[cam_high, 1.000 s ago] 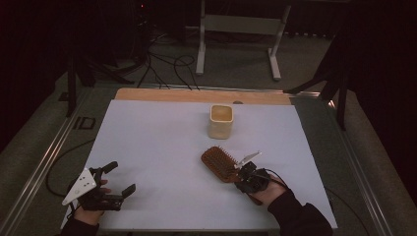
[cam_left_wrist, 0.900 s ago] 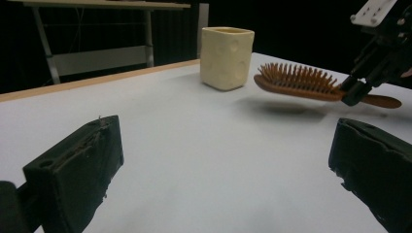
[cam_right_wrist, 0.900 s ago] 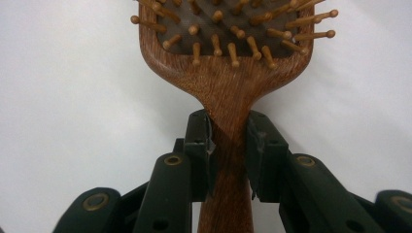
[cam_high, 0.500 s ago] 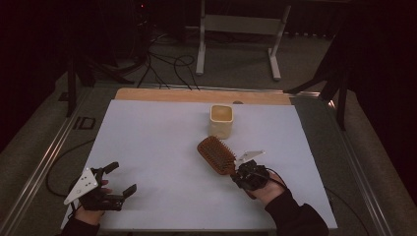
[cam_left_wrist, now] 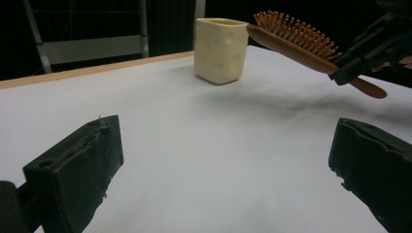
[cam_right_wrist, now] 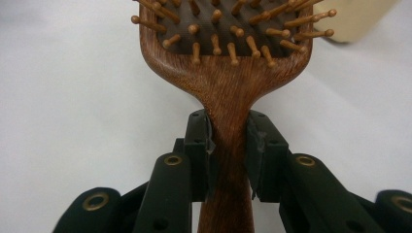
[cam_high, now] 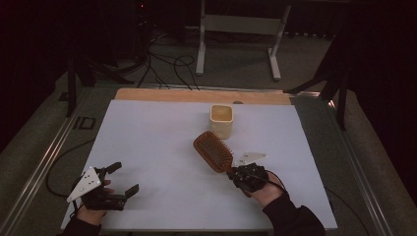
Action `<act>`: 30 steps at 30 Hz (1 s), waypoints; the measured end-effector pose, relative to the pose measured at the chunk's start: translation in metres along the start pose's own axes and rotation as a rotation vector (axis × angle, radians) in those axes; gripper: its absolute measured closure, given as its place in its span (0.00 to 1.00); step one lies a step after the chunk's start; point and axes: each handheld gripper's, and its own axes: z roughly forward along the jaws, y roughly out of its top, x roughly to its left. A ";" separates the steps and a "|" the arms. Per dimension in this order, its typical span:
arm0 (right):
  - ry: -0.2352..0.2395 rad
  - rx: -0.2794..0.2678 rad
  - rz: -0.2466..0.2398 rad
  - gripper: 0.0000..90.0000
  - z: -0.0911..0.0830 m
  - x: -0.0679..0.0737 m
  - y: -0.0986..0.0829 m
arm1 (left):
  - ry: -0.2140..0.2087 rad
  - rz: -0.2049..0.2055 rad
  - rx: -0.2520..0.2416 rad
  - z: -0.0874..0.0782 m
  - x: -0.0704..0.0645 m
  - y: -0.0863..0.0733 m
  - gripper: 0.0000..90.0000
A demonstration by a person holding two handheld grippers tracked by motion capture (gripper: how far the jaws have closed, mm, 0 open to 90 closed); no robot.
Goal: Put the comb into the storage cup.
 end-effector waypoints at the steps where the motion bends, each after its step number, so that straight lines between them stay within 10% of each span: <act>1: -0.001 -0.009 0.002 0.81 0.001 0.000 -0.001 | -0.003 -0.002 0.002 0.000 0.000 0.001 0.00; 15: -0.018 -0.145 0.014 0.81 -0.002 0.002 -0.005 | -0.032 -0.027 0.027 0.006 -0.003 0.013 0.00; 30: -0.039 -0.287 0.045 0.81 -0.011 0.000 -0.014 | -0.086 -0.027 0.058 0.026 -0.006 0.063 0.00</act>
